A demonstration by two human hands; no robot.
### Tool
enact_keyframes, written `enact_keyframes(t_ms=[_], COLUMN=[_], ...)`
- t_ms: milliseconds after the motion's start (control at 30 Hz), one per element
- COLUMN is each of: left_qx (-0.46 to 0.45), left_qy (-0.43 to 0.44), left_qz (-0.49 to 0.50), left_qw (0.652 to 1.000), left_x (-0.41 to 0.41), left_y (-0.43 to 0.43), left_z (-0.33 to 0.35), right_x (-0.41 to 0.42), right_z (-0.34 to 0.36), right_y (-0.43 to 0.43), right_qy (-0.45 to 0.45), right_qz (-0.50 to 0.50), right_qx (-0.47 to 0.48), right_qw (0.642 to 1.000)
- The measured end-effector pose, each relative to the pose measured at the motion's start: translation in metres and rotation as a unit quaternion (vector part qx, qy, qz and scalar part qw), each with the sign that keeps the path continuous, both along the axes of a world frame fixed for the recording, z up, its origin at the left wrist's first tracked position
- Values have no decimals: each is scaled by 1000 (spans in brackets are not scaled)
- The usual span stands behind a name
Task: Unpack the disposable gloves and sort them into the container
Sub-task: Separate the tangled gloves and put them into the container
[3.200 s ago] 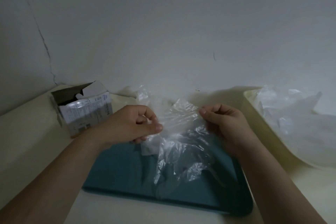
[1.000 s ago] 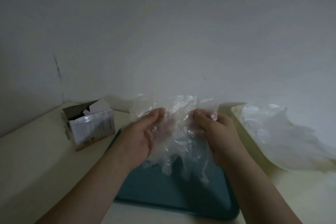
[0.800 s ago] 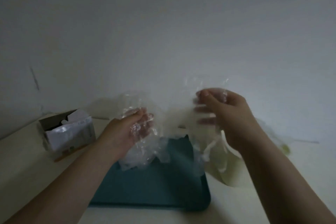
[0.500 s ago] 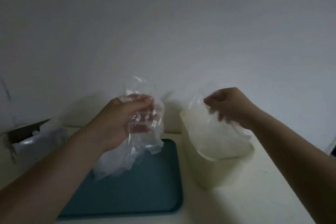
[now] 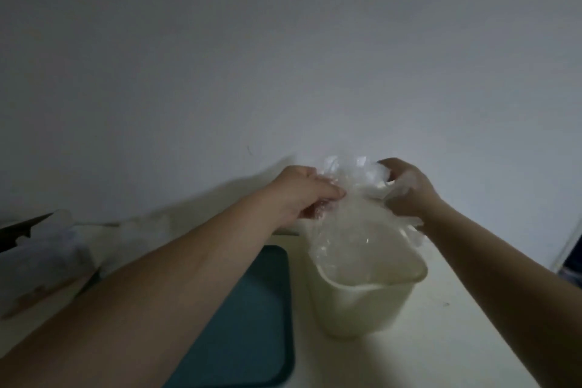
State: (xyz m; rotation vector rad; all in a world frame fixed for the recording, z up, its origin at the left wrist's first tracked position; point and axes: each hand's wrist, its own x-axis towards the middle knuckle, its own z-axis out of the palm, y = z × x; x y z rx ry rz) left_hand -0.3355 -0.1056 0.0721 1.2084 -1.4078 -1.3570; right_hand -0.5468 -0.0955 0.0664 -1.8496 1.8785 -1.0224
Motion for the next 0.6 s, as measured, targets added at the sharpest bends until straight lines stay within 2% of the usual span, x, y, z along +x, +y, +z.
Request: enact_keyframes(t_ms=[33, 133, 200, 267, 333, 433, 500, 600], left_qx=[-10, -50, -76, -93, -109, -97, -91, -104], left_qy=[-38, -133, -185, -241, -270, -215, -211, -228], left_qz=[10, 21, 17, 14, 24, 26, 30, 27], left_qw=[999, 990, 980, 966, 956, 971, 973, 968], left_x=[-5, -14, -20, -24, -26, -18, -7, 11], left_y=[-4, -9, -11, -12, -10, -8, -6, 5], left_z=[-7, -20, -24, -25, -23, -24, -24, -21], right_x=[-8, -23, -18, 4, 30, 60, 65, 71], right_z=[8, 21, 27, 36, 38, 20, 2, -15], right_y=[2, 14, 27, 44, 52, 48, 33, 13], right_qy=[-19, 39, 36, 55, 104, 239, 248, 246], right_qz=[-23, -58, -15, 46, 128, 182, 172, 160], right_qx=[-40, -96, -130, -121, -18, 194, 250, 264], right_qw=[999, 993, 991, 990, 986, 934, 920, 919])
